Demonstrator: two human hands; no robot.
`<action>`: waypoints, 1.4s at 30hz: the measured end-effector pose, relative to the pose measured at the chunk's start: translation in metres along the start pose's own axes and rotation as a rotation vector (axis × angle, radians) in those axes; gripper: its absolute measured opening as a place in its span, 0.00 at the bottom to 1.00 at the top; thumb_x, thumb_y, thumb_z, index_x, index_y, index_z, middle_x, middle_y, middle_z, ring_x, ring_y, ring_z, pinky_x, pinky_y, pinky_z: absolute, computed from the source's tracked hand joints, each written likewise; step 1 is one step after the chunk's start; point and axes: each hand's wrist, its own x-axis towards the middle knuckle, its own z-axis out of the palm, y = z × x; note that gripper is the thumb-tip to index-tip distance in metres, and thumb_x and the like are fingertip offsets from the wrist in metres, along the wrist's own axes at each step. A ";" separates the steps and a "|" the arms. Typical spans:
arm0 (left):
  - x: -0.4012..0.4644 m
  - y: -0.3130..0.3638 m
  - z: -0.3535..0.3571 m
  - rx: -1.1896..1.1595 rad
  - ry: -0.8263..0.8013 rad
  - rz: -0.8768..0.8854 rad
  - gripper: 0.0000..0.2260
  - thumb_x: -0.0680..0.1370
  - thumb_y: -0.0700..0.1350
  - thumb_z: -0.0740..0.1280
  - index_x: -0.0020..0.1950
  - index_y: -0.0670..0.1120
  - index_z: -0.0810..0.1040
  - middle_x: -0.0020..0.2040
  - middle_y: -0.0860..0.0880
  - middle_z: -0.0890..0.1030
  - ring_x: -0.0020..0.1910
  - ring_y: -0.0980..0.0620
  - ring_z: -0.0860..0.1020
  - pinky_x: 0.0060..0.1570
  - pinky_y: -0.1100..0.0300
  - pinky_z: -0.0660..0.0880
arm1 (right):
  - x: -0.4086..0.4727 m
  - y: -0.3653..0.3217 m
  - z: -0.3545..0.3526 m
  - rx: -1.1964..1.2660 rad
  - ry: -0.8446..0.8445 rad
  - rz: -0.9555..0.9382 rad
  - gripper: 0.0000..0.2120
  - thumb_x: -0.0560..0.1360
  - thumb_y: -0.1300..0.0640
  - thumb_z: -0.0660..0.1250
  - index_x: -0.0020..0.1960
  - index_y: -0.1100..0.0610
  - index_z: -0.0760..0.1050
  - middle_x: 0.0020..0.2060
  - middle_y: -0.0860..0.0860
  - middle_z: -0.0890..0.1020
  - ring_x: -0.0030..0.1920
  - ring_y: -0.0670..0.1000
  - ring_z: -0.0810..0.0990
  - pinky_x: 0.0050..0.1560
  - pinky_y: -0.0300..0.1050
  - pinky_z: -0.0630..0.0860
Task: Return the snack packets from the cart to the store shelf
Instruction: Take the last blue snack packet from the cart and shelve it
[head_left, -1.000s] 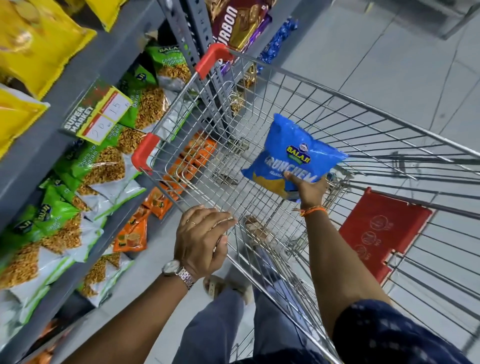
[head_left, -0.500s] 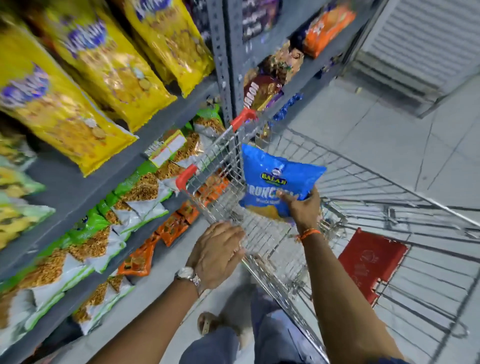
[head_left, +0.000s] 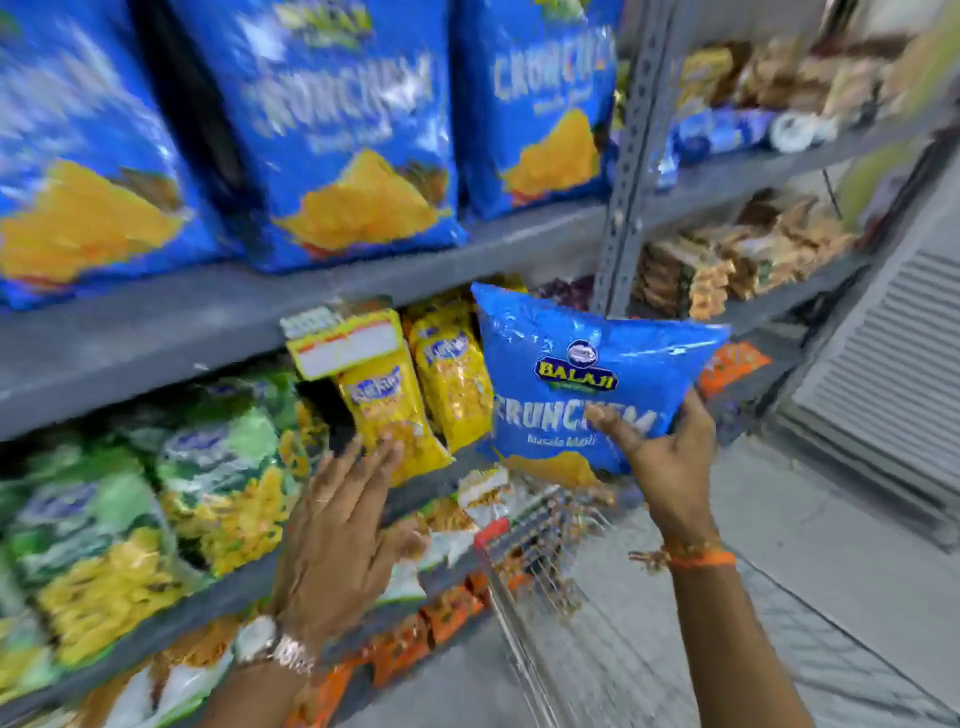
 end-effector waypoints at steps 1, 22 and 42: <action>0.005 -0.007 -0.018 0.027 0.057 -0.020 0.29 0.84 0.60 0.51 0.80 0.45 0.64 0.81 0.51 0.62 0.82 0.48 0.57 0.80 0.50 0.51 | 0.006 -0.018 0.011 0.020 -0.023 -0.038 0.20 0.67 0.69 0.79 0.56 0.68 0.78 0.45 0.55 0.86 0.43 0.46 0.84 0.47 0.40 0.82; -0.025 -0.126 -0.151 0.385 0.528 -0.488 0.19 0.81 0.51 0.59 0.64 0.39 0.75 0.62 0.40 0.78 0.64 0.41 0.75 0.71 0.45 0.69 | 0.014 -0.185 0.320 0.344 -0.573 -0.127 0.22 0.71 0.61 0.79 0.62 0.62 0.77 0.54 0.55 0.87 0.53 0.50 0.87 0.55 0.49 0.84; 0.008 -0.110 -0.119 0.392 0.515 -0.261 0.19 0.81 0.51 0.60 0.66 0.42 0.77 0.63 0.44 0.79 0.64 0.43 0.76 0.74 0.50 0.64 | 0.045 -0.176 0.273 0.084 -0.248 -0.333 0.25 0.69 0.50 0.80 0.60 0.51 0.74 0.53 0.49 0.83 0.52 0.51 0.81 0.51 0.51 0.79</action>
